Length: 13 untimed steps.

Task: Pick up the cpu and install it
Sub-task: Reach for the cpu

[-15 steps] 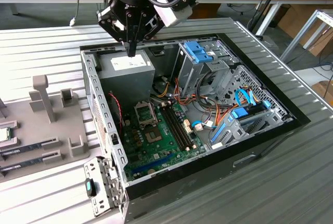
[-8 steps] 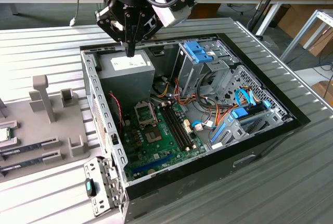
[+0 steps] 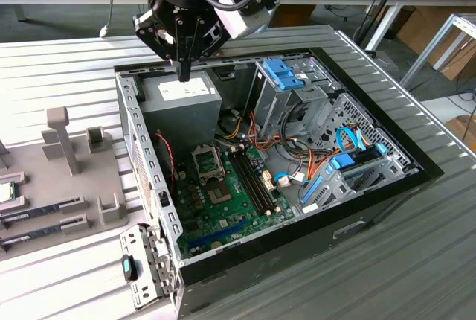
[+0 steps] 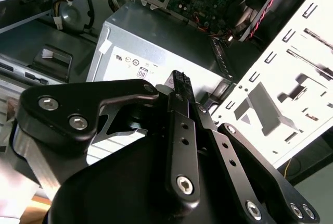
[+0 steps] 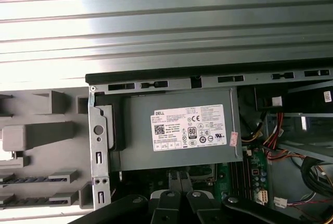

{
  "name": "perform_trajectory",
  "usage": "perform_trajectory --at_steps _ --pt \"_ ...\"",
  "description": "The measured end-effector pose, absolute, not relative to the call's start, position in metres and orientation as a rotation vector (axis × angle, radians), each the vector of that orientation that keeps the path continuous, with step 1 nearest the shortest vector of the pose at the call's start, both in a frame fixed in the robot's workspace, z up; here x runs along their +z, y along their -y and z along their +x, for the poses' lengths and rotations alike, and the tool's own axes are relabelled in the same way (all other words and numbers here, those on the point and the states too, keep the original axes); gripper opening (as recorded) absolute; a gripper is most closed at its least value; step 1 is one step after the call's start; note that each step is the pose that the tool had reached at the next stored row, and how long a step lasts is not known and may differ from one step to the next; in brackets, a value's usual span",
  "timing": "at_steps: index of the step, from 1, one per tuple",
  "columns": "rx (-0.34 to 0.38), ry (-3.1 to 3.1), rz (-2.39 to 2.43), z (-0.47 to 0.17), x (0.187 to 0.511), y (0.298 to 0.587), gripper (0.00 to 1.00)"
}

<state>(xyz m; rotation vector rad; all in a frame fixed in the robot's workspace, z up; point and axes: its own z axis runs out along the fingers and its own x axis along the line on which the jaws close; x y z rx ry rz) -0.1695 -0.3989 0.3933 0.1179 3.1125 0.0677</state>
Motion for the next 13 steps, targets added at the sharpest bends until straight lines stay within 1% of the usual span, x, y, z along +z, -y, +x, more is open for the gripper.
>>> perform_trajectory --at_steps 13 --pt "0.068 -3.112 0.118 -0.1731 0.3933 0.3989 0.11"
